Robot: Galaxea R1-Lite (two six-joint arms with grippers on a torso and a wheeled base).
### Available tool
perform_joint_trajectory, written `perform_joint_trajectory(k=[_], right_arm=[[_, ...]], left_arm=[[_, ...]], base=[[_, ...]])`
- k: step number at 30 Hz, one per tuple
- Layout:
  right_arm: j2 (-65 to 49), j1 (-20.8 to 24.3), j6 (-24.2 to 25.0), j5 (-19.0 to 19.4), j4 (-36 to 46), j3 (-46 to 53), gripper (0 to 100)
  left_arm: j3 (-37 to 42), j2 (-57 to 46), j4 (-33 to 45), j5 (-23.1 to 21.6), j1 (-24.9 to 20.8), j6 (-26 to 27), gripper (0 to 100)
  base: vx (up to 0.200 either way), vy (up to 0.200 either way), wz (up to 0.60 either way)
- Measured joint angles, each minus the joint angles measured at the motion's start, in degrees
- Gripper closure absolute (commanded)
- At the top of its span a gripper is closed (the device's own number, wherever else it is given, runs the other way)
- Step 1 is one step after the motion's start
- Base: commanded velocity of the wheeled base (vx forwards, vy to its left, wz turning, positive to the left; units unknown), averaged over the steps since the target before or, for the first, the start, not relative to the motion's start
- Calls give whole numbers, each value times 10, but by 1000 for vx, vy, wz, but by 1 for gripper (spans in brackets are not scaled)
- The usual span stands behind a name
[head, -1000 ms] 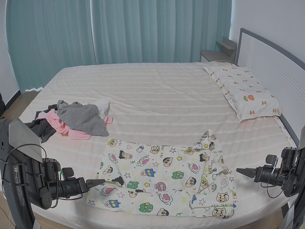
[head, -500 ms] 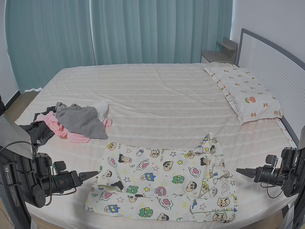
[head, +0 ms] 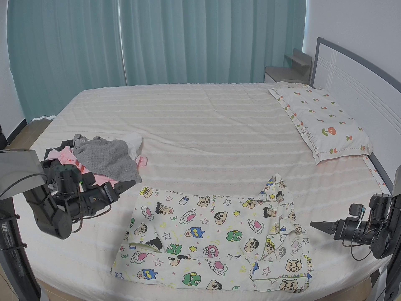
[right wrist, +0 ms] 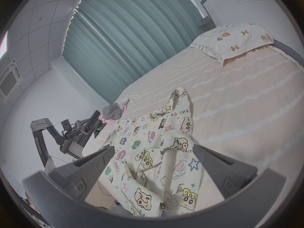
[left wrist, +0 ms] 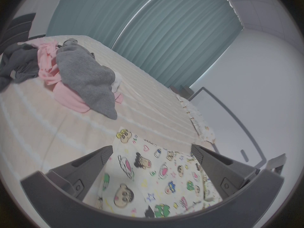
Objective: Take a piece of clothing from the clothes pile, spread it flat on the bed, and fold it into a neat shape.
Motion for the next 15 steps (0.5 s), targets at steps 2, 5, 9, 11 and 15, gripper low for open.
perform_joint_trajectory(k=[2, 5, 9, 11, 15], right_arm=[[1, 0, 0, 0, 0, 0, 0], [3, 1, -1, 0, 0, 0, 0], [7, 1, -2, 0, 0, 0, 0], [8, 1, -3, 0, 0, 0, 0], [11, 2, -4, -1, 0, 0, 0]], left_arm=[[-55, 19, 40, 29, -9, 17, 0], [-134, 60, 92, 75, -22, 40, 0], [-203, 121, 133, 112, -38, 62, 0], [-231, 152, 143, 122, -46, 67, 0], [-273, 193, 156, 129, -62, 70, 0]], base=[[0, 0, 0], [0, 0, 0], [0, 0, 0], [0, 0, 0], [0, 0, 0]])
